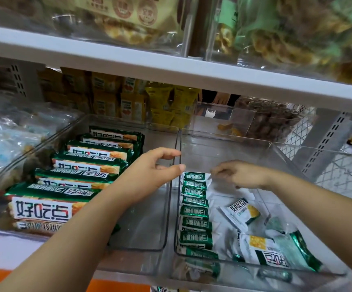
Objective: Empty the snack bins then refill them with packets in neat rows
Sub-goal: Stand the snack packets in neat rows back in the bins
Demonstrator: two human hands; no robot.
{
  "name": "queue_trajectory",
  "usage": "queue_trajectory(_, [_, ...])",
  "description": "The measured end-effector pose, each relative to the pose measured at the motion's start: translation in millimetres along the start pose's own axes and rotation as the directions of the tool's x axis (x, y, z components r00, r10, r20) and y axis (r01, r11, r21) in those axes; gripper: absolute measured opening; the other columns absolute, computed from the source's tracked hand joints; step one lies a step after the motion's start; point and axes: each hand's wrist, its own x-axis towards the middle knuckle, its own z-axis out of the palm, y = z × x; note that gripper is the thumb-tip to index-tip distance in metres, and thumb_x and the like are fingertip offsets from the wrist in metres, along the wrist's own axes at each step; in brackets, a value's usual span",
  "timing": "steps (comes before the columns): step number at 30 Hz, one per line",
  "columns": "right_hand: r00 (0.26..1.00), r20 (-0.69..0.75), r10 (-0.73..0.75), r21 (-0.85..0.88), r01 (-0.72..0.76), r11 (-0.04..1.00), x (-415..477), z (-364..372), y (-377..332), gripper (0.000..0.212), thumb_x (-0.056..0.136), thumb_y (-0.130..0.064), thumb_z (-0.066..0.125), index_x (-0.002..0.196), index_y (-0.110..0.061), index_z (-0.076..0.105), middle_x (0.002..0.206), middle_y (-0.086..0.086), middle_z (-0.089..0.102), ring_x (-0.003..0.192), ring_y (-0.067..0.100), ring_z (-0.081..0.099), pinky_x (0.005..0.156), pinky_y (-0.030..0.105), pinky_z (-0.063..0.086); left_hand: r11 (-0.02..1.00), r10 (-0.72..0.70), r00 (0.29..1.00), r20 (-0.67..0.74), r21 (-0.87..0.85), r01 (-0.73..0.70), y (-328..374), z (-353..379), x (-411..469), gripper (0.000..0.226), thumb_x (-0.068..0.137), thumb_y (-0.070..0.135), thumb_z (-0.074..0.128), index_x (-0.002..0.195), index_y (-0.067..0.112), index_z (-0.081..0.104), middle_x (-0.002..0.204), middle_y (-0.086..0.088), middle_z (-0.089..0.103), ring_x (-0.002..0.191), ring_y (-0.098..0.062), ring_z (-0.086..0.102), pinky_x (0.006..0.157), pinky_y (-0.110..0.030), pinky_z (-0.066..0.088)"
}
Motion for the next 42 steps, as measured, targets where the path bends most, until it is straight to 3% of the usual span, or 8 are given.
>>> queue_trajectory(3, [0.934,0.287,0.214,-0.396,-0.088,0.914,-12.8,-2.5,13.1,0.057,0.085,-0.011,0.066,0.137,-0.022,0.046,0.134,0.0,0.05,0.106,0.028,0.061,0.087,0.038,0.053,1.0,-0.002,1.0,-0.003,0.003,0.002,-0.6,0.0,0.8,0.035,0.085,0.042,0.064,0.119,0.04,0.055,0.116,0.025,0.052,0.078,0.013,0.059,0.074,-0.013,0.042])
queue_trajectory(6, [0.892,0.332,0.307,-0.496,-0.112,0.861,-19.5,3.5,13.1,0.059,0.081,-0.019,0.074,0.135,-0.021,0.048,0.118,-0.005,0.048,0.089,0.019,0.06,0.076,0.032,0.052,1.0,-0.003,1.0,-0.003,0.001,0.003,-0.2,0.4,0.4,0.035,0.085,0.041,0.064,0.119,0.039,0.055,0.115,0.026,0.051,0.083,0.01,0.06,0.074,-0.01,0.041])
queue_trajectory(12, [0.983,-0.135,0.125,-0.631,-0.182,0.754,-16.1,-9.5,4.2,0.032,0.076,-0.032,0.075,0.104,-0.02,0.061,0.098,0.001,0.059,0.079,0.02,0.057,0.062,0.023,0.041,1.0,0.004,1.0,0.006,-0.016,-0.004,-1.8,0.3,-0.3,0.028,0.085,0.041,0.064,0.11,0.045,0.054,0.116,0.026,0.052,0.084,0.014,0.059,0.082,-0.015,0.045])
queue_trajectory(16, [0.893,-0.428,-0.138,-0.506,-0.11,0.855,10.9,-5.9,0.6,0.027,0.086,-0.02,0.062,0.113,-0.023,0.062,0.109,0.01,0.056,0.094,0.03,0.058,0.073,0.03,0.047,1.0,0.001,1.0,0.011,-0.029,-0.001,-2.5,0.3,1.3,0.028,0.084,0.041,0.065,0.109,0.045,0.055,0.116,0.023,0.053,0.084,0.011,0.061,0.083,-0.018,0.046])
queue_trajectory(20, [0.953,-0.271,-0.137,-0.174,0.091,0.98,38.9,14.6,-22.1,0.024,0.09,-0.022,0.06,0.112,-0.02,0.068,0.113,0.008,0.061,0.081,0.019,0.06,0.066,0.02,0.044,0.999,0.004,1.0,0.012,-0.055,-0.003,-1.6,1.2,1.3,0.028,0.085,0.037,0.066,0.11,0.042,0.056,0.116,0.022,0.054,0.08,0.013,0.061,0.082,-0.017,0.046])
queue_trajectory(28, [0.999,0.005,0.051,0.187,-0.051,0.981,30.5,23.5,-37.0,0.038,0.101,-0.016,0.037,0.138,-0.02,0.047,0.136,0.001,0.05,0.115,0.018,0.048,0.08,0.023,0.046,0.998,-0.007,1.0,0.011,-0.056,0.007,-4.1,1.5,3.3,0.031,0.084,0.037,0.066,0.114,0.039,0.056,0.112,0.018,0.057,0.079,0.012,0.061,0.079,-0.014,0.044])
queue_trajectory(35, [0.992,-0.072,-0.108,-0.1,0.101,0.99,-10.5,1.4,-29.4,0.036,0.098,-0.016,0.047,0.133,-0.02,0.051,0.141,0.0,0.049,0.125,0.013,0.047,0.097,0.017,0.033,0.999,-0.016,1.0,0.013,-0.044,0.016,-3.7,-0.1,1.4,0.033,0.084,0.039,0.066,0.116,0.04,0.056,0.116,0.022,0.056,0.085,0.01,0.062,0.089,-0.022,0.045])
queue_trajectory(42, [0.918,0.385,0.093,-0.328,0.042,0.944,-78.8,0.1,-17.5,0.042,0.086,-0.02,0.069,0.127,-0.017,0.057,0.125,-0.003,0.06,0.107,0.008,0.055,0.074,0.006,0.041,0.999,-0.021,1.0,-0.01,-0.029,0.021,0.4,1.8,-1.4,0.031,0.083,0.043,0.066,0.111,0.044,0.055,0.116,0.026,0.052,0.094,0.008,0.057,0.097,-0.032,0.046])
